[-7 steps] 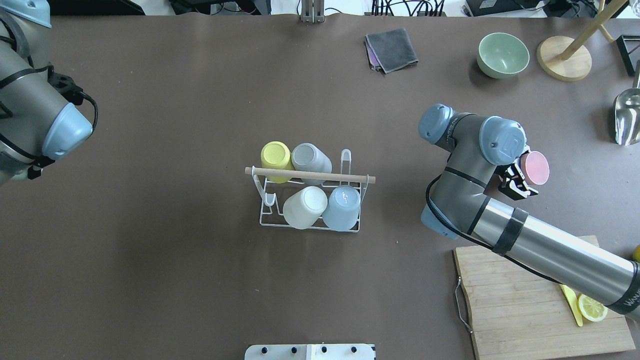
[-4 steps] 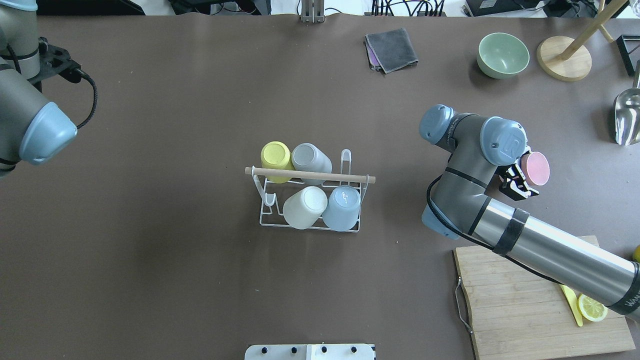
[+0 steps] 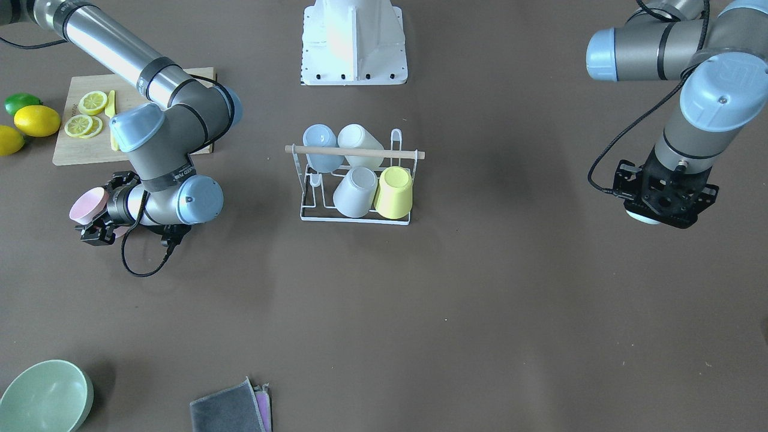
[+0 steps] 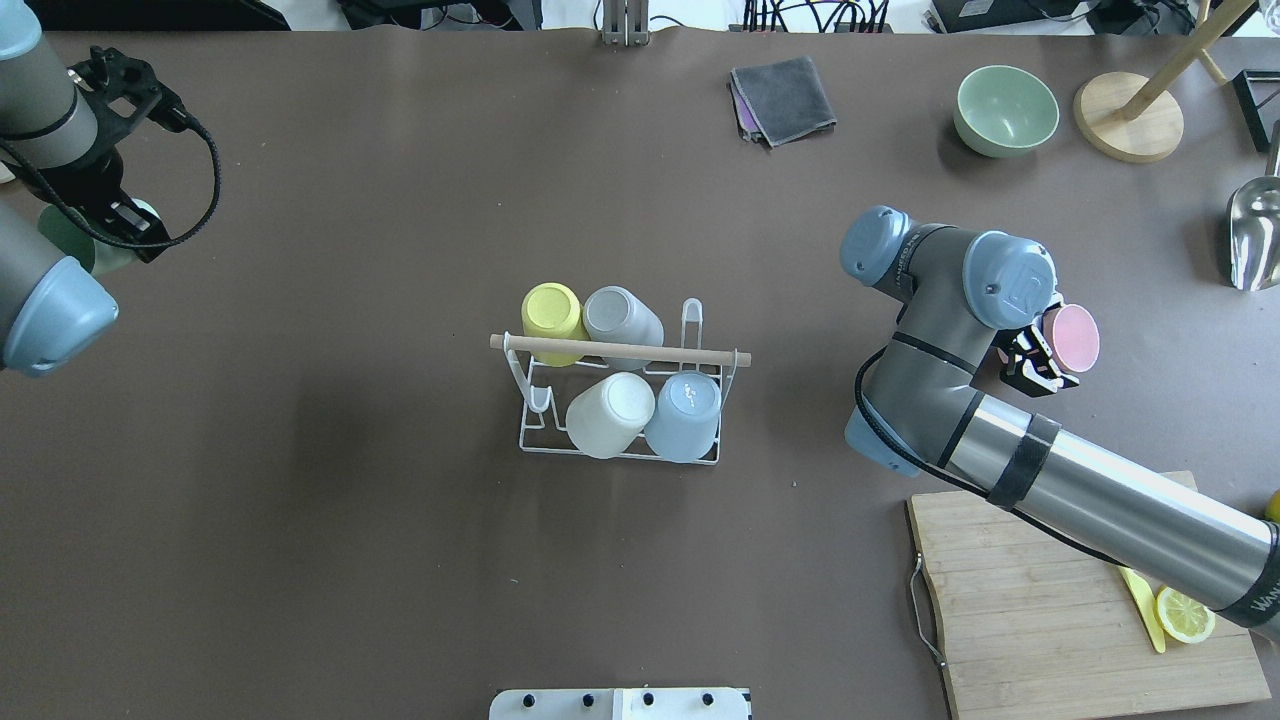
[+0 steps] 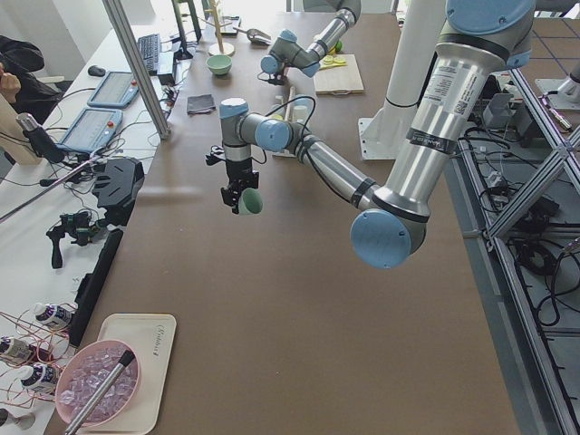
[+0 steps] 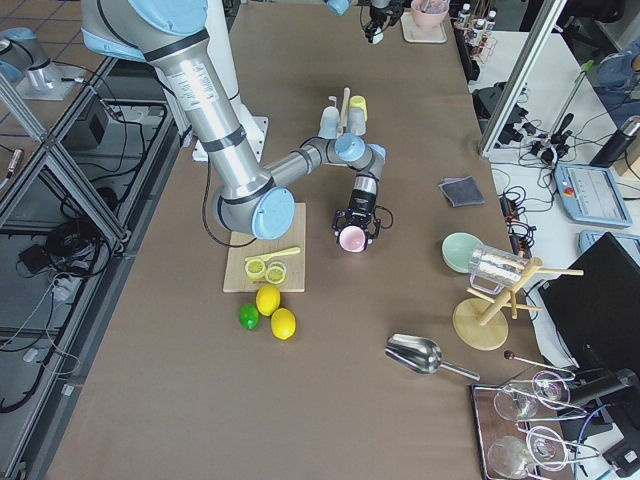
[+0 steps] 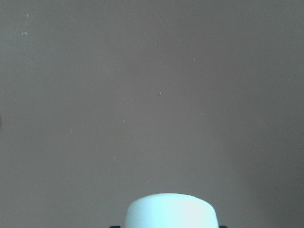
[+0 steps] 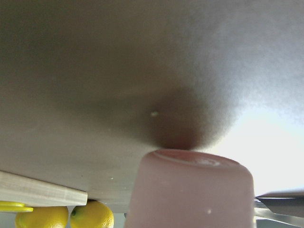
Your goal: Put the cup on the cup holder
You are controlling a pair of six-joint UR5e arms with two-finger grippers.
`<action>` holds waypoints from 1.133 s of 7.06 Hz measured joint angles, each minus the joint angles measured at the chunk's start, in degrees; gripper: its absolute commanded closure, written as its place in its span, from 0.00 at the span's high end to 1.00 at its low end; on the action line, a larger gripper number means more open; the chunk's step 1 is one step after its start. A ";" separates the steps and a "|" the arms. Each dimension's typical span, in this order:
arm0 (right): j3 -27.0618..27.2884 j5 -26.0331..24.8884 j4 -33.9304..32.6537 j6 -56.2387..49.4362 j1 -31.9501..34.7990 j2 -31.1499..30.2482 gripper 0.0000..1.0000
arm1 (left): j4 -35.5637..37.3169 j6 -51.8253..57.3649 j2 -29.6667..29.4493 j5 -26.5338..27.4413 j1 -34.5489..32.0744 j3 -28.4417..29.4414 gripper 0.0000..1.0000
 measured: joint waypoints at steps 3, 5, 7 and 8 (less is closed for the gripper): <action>0.00 0.03 0.38 0.70 0.08 -0.07 0.46 | -20.88 -6.23 0.08 -0.03 3.47 0.59 0.00; 0.09 0.01 0.41 1.43 0.08 -0.04 0.41 | -37.27 -19.07 -0.29 2.65 10.89 0.63 0.00; 1.24 0.05 0.40 1.28 1.15 -0.08 0.29 | -52.93 -24.49 -0.33 8.20 14.80 0.06 0.00; 1.96 0.27 0.42 1.04 2.48 -0.09 0.29 | -59.87 -25.51 -0.32 10.36 15.74 -0.33 0.00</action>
